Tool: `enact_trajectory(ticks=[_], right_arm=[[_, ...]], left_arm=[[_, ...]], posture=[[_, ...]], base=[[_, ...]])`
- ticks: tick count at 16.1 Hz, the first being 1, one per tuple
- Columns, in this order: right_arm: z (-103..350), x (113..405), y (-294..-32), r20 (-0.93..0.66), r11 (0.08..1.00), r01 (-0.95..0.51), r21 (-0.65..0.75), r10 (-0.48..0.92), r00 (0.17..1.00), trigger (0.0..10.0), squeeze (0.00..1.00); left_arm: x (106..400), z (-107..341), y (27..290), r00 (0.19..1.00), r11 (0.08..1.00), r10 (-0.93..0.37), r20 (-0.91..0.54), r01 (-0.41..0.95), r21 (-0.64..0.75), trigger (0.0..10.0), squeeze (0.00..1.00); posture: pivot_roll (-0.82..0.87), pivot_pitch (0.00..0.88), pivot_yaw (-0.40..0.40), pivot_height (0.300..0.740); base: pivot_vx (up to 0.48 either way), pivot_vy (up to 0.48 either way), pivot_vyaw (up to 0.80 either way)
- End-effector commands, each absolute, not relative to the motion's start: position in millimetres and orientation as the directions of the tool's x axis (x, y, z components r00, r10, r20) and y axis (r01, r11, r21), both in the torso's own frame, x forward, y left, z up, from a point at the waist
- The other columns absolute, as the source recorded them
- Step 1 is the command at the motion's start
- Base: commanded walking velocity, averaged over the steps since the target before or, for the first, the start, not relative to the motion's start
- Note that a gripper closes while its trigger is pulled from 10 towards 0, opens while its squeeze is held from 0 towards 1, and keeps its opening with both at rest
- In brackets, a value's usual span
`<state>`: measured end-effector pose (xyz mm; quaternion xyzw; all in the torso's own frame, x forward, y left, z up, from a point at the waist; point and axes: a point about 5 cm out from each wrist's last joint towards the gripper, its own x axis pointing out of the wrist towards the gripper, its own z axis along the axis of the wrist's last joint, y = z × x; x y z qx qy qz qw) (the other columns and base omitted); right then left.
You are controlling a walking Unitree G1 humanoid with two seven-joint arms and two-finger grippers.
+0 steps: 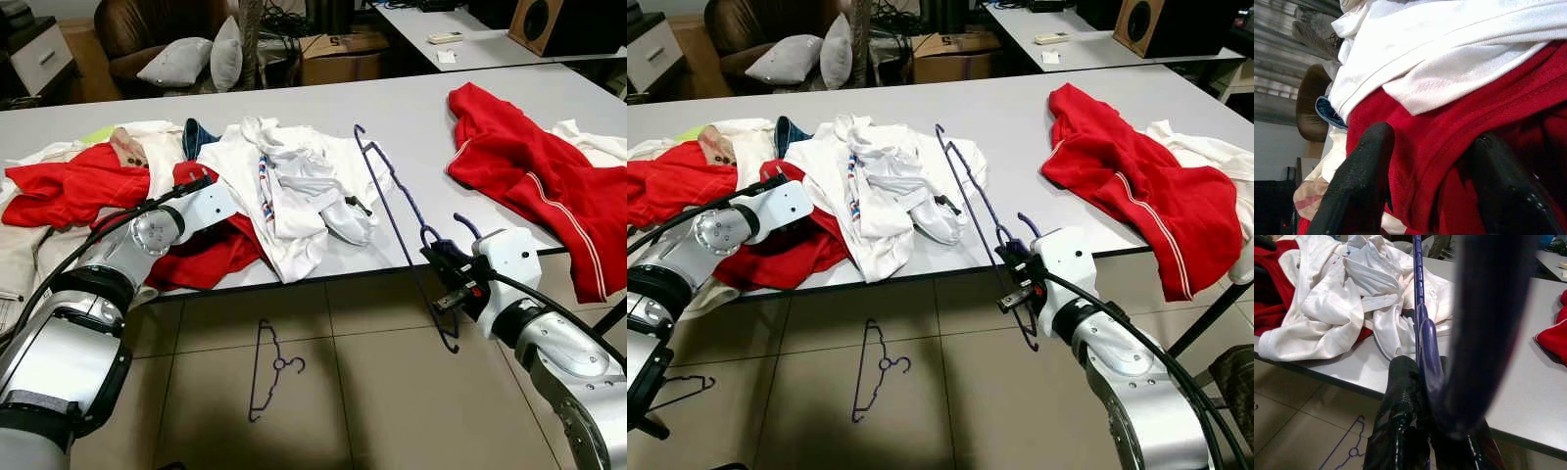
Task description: Hang hanger
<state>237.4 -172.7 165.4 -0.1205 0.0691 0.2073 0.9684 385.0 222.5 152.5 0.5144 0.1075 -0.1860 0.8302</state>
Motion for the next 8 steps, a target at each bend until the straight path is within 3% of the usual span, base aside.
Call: enact_trajectory(ticks=[1,4,8], right_arm=[[168.3,239.0,-170.8,-0.174,0.874,-0.434,-0.217,0.403,0.898,10.0,0.0],[167.2,237.2,-170.0,-0.184,0.864,-0.451,-0.225,0.417,0.89,10.0,0.0],[166.1,237.3,-168.1,-0.188,0.856,-0.465,-0.225,0.43,0.883,10.0,0.0]], left_arm=[[387.9,160.7,220.9,0.907,0.41,-0.221,-0.358,0.419,0.81,0.0,0.0],[382.5,154.4,220.8,0.847,0.354,-0.282,-0.451,0.529,0.771,0.0,0.0],[383.2,161.6,225.8,0.846,0.36,-0.285,-0.45,0.53,0.768,0.0,0.0]], posture=[[-0.21,0.0,0.082,0.74],[-0.21,0.0,0.082,0.74],[-0.2,0.0,0.079,0.74]], base=[[0.0,0.0,0.0],[0.0,0.0,0.0],[0.0,0.0,0.0]])
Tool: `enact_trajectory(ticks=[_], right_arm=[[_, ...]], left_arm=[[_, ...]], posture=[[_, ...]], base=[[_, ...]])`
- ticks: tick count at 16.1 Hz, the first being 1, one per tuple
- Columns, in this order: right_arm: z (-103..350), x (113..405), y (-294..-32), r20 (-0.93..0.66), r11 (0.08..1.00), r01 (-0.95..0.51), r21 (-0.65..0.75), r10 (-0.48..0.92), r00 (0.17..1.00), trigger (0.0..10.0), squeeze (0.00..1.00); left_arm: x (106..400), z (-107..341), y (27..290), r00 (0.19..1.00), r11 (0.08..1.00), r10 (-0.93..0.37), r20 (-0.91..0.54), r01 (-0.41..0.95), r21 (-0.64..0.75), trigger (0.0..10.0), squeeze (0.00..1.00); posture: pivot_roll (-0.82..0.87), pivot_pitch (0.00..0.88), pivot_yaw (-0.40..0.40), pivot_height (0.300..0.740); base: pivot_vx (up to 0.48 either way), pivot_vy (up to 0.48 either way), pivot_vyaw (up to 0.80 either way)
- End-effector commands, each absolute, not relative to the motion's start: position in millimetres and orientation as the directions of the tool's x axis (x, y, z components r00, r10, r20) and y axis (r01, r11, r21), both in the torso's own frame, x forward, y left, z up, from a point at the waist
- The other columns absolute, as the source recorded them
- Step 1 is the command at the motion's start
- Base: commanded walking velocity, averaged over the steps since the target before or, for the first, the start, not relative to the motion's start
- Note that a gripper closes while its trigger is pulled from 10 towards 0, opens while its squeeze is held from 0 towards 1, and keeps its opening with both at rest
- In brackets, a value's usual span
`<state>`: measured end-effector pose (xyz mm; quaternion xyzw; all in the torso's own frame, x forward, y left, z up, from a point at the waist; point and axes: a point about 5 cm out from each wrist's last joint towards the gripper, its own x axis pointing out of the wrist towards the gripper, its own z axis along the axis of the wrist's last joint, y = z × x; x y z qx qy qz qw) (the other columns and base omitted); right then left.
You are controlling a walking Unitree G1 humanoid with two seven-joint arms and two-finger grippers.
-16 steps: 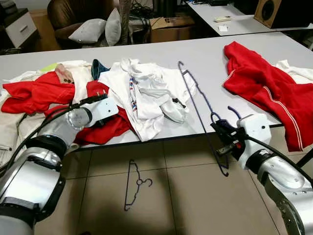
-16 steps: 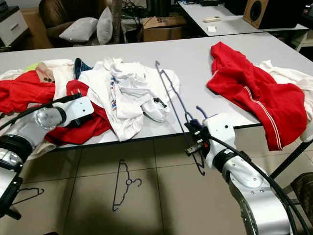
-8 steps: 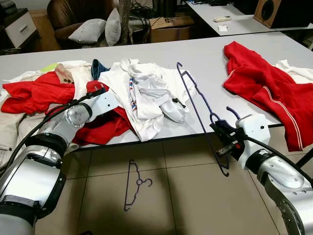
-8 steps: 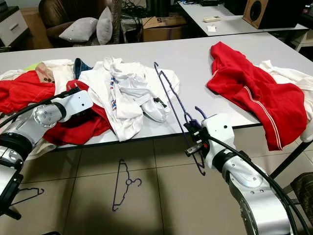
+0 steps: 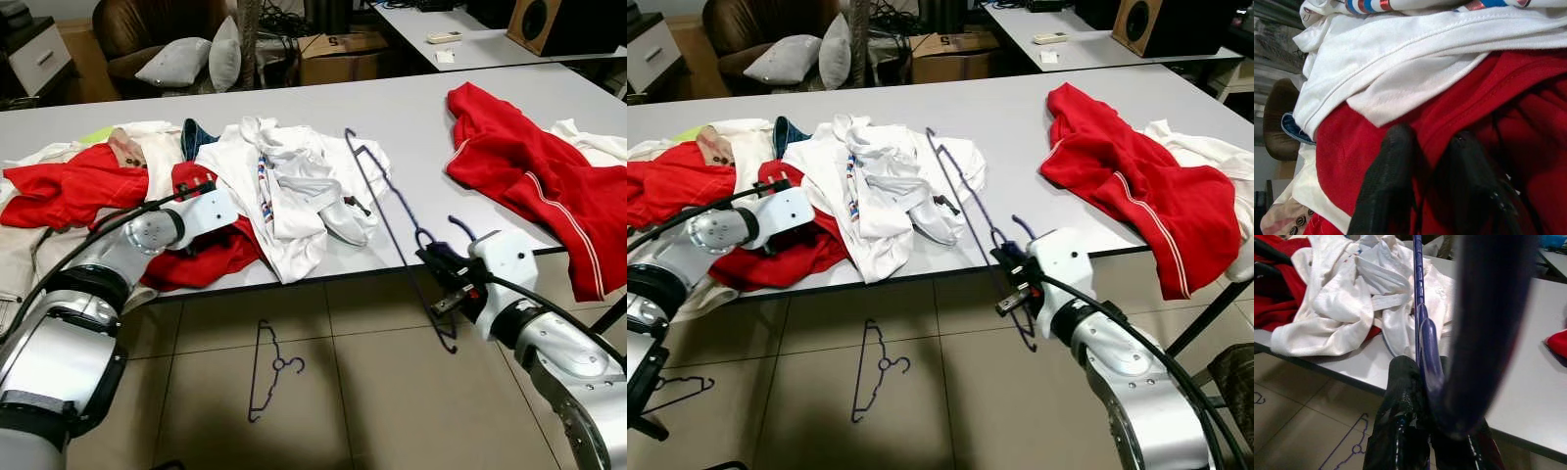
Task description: Hang hanger
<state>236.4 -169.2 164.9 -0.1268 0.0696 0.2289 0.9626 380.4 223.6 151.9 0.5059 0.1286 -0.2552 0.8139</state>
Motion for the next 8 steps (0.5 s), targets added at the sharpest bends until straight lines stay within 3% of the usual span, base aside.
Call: enact_trajectory(ticks=[1,8], right_arm=[[166.1,237.6,-167.7,-0.187,0.855,-0.467,-0.225,0.433,0.882,10.0,0.0],[164.9,238.6,-165.4,-0.186,0.846,-0.483,-0.226,0.449,0.874,10.0,0.0]], left_arm=[[383.2,163.4,226.6,0.843,0.361,-0.291,-0.453,0.535,0.764,0.0,0.0],[380.1,159.8,228.8,0.826,0.417,-0.32,-0.464,0.563,0.714,0.0,0.0]], posture=[[-0.2,0.0,0.077,0.74],[-0.19,0.0,0.071,0.74]], base=[[0.0,0.0,0.0],[0.0,0.0,0.0]])
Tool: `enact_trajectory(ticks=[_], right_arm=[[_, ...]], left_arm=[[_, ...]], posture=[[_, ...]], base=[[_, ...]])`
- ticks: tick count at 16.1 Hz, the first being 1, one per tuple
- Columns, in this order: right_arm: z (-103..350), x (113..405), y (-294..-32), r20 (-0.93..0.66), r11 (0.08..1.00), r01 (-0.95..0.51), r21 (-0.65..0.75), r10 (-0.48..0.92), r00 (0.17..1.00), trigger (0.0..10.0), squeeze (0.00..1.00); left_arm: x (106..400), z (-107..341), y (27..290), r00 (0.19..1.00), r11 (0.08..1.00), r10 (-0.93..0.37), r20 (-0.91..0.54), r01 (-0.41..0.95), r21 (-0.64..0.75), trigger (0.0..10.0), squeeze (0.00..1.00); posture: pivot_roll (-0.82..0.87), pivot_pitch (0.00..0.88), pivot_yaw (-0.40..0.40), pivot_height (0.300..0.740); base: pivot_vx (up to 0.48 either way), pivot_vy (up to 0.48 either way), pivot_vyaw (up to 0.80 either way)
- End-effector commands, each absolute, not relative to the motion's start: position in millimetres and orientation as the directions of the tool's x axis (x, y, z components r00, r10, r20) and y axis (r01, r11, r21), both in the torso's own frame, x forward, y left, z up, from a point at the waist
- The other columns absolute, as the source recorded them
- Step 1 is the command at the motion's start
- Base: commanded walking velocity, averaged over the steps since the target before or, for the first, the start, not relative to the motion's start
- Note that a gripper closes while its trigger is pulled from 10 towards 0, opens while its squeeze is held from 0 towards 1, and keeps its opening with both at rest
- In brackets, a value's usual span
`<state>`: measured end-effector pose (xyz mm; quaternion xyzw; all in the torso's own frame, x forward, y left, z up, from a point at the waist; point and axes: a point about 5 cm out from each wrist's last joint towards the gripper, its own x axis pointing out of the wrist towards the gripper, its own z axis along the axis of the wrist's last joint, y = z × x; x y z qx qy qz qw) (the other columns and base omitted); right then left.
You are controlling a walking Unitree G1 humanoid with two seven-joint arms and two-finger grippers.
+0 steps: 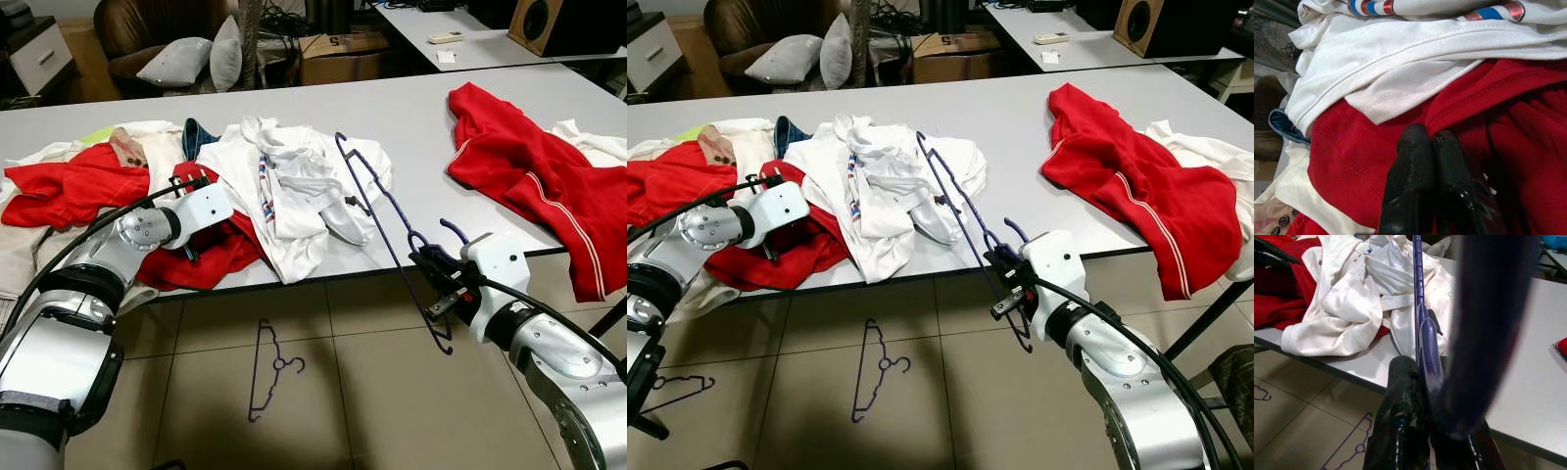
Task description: Hang hanger
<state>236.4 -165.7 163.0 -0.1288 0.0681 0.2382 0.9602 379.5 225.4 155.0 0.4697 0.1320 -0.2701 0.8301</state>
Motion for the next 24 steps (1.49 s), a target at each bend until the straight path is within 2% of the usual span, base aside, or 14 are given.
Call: enact_trajectory(ticks=[1,3,5,8,11,12,13,14,16,18,20,21,23,24], right_arm=[[165,239,-165,-0.185,0.846,-0.483,-0.226,0.45,0.874,10.0,0.0],[165,239,-165,-0.182,0.846,-0.482,-0.226,0.45,0.874,10.0,0.0],[164,241,-166,-0.178,0.85,-0.474,-0.23,0.442,0.879,10.0,0.0],[169,250,-174,-0.142,0.886,-0.397,-0.241,0.372,0.917,10.0,0.0],[176,257,-175,-0.098,0.898,-0.366,-0.243,0.353,0.931,10.0,0.0],[181,258,-171,-0.067,0.895,-0.382,-0.231,0.377,0.924,10.0,0.0],[184,255,-165,-0.038,0.88,-0.422,-0.217,0.424,0.905,10.0,0.0],[188,250,-155,-0.008,0.849,-0.492,-0.195,0.5,0.866,10.0,0.0],[197,233,-130,0.044,0.724,-0.677,-0.133,0.687,0.725,10.0,0.0],[194,226,-115,-0.023,0.624,-0.769,-0.138,0.774,0.632,10.0,0.0],[179,244,-120,-0.127,0.693,-0.7,-0.172,0.689,0.713,10.0,0.0],[179,248,-120,-0.131,0.701,-0.693,-0.169,0.68,0.721,10.0,0.0],[178,254,-119,-0.157,0.701,-0.688,-0.186,0.67,0.726,10.0,0.0],[174,256,-121,-0.182,0.711,-0.676,-0.195,0.651,0.737,10.0,0.0]], left_arm=[[380,159,229,0.833,0.435,-0.32,-0.451,0.552,0.712,0.0,0.0],[380,159,227,0.842,0.46,-0.325,-0.43,0.538,0.707,0.0,0.0],[386,170,222,0.885,0.603,-0.347,-0.311,0.464,0.649,0.0,0.0],[399,215,217,0.94,0.788,-0.337,-0.049,0.31,0.532,0.0,0.0],[405,259,217,0.939,0.867,-0.308,0.152,0.211,0.452,0.0,0.0],[404,293,220,0.906,0.916,-0.272,0.323,0.142,0.375,0.0,0.0],[401,314,221,0.87,0.931,-0.264,0.417,0.118,0.345,0.0,0.0],[401,322,218,0.857,0.922,-0.295,0.422,0.14,0.361,0.0,0.0],[401,333,214,0.844,0.911,-0.317,0.433,0.144,0.388,0.0,0.0],[401,345,206,0.817,0.896,-0.362,0.448,0.172,0.41,0.0,0.0],[399,357,191,0.765,0.875,-0.445,0.465,0.264,0.405,0.0,0.0],[398,362,184,0.734,0.872,-0.476,0.484,0.322,0.368,0.0,0.0],[392,383,176,0.636,0.867,-0.468,0.614,0.464,0.181,0.0,0.0],[389,392,180,0.616,0.868,-0.43,0.66,0.484,0.113,0.0,0.0]], posture=[[-0.19,0.0,0.069,0.74],[-0.19,0.0,0.066,0.74],[-0.19,0.0,0.063,0.74],[-0.18,0.0,0.055,0.74],[-0.17,0.0,0.054,0.74],[-0.16,0.0,0.053,0.74],[-0.16,0.0,0.051,0.74],[-0.15,0.0,0.051,0.74],[-0.15,0.0,0.053,0.74],[-0.15,0.0,0.057,0.74],[-0.15,0.0,0.058,0.74],[-0.15,0.0,0.06,0.74],[-0.15,0.0,0.056,0.74],[-0.15,0.0,0.056,0.74]], base=[[0.0,0.0,0.0],[0.0,0.0,0.0],[0.0,0.0,0.0],[0.0,0.0,0.0],[0.0,0.0,0.0],[0.0,0.0,0.0],[0.0,0.0,0.0],[0.0,0.0,0.0],[0.0,0.0,0.0],[0.0,0.0,0.0],[0.0,0.0,0.0],[0.0,0.0,0.0],[0.0,0.0,0.0],[0.0,0.0,0.0]])
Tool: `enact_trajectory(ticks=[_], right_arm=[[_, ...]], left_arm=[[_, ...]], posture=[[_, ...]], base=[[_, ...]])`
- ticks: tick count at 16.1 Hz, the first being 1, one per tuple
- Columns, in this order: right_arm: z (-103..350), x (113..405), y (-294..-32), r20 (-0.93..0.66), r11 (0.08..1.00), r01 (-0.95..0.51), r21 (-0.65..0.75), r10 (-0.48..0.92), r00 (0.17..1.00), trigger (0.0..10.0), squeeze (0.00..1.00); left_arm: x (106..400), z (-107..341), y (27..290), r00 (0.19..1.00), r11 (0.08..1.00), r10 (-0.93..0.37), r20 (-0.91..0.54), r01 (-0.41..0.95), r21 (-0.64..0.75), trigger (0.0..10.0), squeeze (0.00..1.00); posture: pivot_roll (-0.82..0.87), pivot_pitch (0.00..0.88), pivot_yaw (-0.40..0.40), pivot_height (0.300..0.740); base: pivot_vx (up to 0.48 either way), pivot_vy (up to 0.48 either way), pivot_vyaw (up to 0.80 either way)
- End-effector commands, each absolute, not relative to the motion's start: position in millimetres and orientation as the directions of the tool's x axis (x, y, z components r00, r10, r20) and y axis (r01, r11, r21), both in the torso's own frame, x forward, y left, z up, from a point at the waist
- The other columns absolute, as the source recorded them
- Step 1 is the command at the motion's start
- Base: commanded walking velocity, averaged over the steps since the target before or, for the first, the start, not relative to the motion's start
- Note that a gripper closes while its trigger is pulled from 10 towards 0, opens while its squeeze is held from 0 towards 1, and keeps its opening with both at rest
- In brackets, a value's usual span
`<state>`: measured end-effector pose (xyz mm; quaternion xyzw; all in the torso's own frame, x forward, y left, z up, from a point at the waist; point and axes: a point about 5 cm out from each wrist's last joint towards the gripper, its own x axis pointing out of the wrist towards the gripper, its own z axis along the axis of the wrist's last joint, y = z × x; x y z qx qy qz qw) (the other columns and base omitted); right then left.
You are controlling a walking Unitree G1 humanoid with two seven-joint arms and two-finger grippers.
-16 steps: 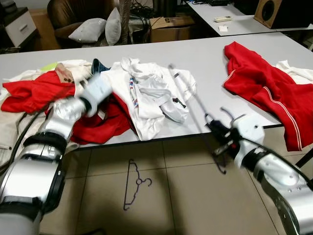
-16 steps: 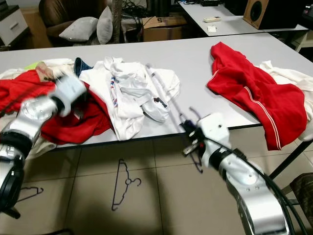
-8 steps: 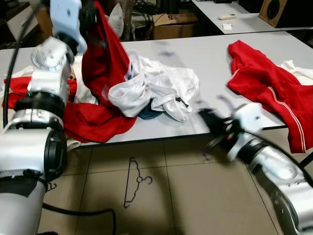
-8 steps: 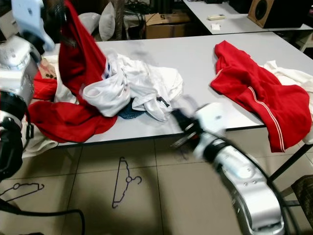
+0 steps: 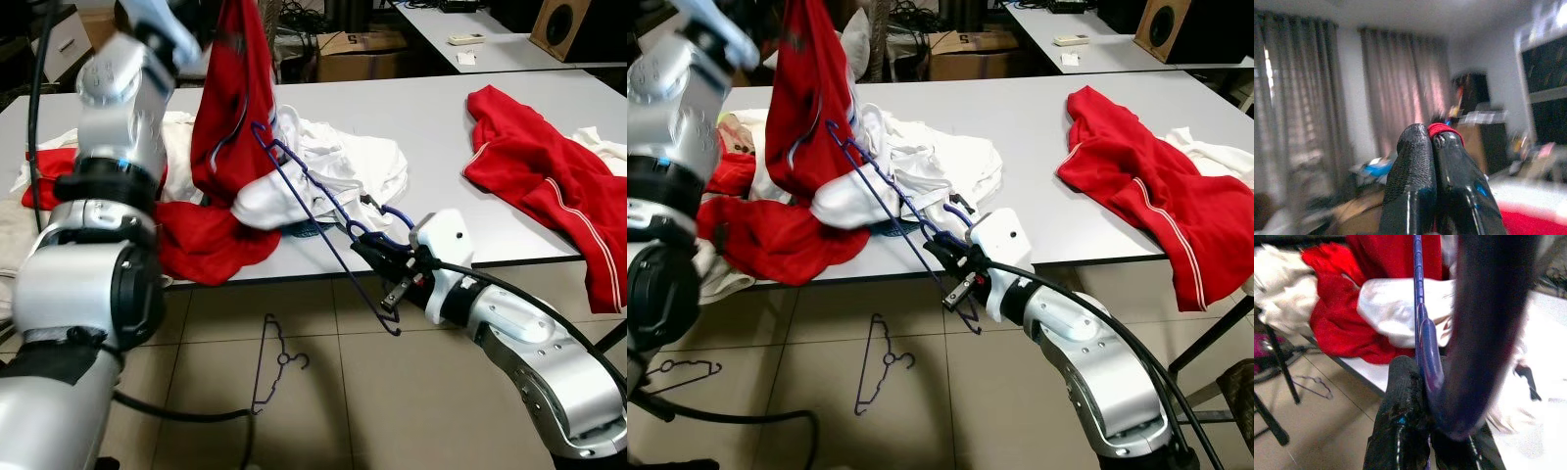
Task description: Hang hanger
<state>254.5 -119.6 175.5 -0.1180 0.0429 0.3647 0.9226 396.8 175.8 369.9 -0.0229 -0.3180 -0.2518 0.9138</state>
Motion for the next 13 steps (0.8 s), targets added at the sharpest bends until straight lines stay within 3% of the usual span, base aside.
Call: enact_trajectory(ticks=[1,5,7,9,10,13], right_arm=[[162,258,-127,-0.25,0.726,-0.654,-0.213,0.607,0.754,10.0,0.0],[143,272,-157,-0.365,0.816,-0.491,-0.303,0.377,0.851,10.0,0.0],[151,277,-171,-0.319,0.847,-0.42,-0.326,0.319,0.892,10.0,0.0],[174,261,-158,-0.181,0.809,-0.545,-0.223,0.515,0.838,10.0,0.0],[183,245,-151,-0.143,0.747,-0.64,-0.18,0.624,0.768,10.0,0.0],[181,220,-138,-0.169,0.622,-0.779,-0.084,0.761,0.626,10.0,0.0]], left_arm=[[390,395,191,0.651,0.897,-0.378,0.659,0.435,0.084,0.0,0.0],[400,354,189,0.768,0.902,-0.431,0.474,0.354,0.246,0.0,0.0],[405,305,186,0.854,0.836,-0.478,0.207,0.371,0.403,0.0,0.0],[405,264,190,0.887,0.784,-0.462,0.02,0.398,0.477,0.0,0.0],[404,252,194,0.896,0.778,-0.442,-0.029,0.399,0.485,0.0,0.0],[400,252,191,0.872,0.769,-0.489,-0.021,0.442,0.461,0.0,0.0]], posture=[[-0.14,0.0,0.053,0.74],[-0.14,0.0,0.047,0.74],[-0.14,0.0,0.047,0.74],[-0.14,0.0,0.049,0.74],[-0.14,0.0,0.049,0.74],[-0.14,0.0,0.053,0.74]], base=[[0.0,0.0,0.0],[0.0,0.0,0.0],[0.0,0.0,0.0],[0.0,0.0,0.0],[0.0,0.0,0.0],[0.0,0.0,0.0]])
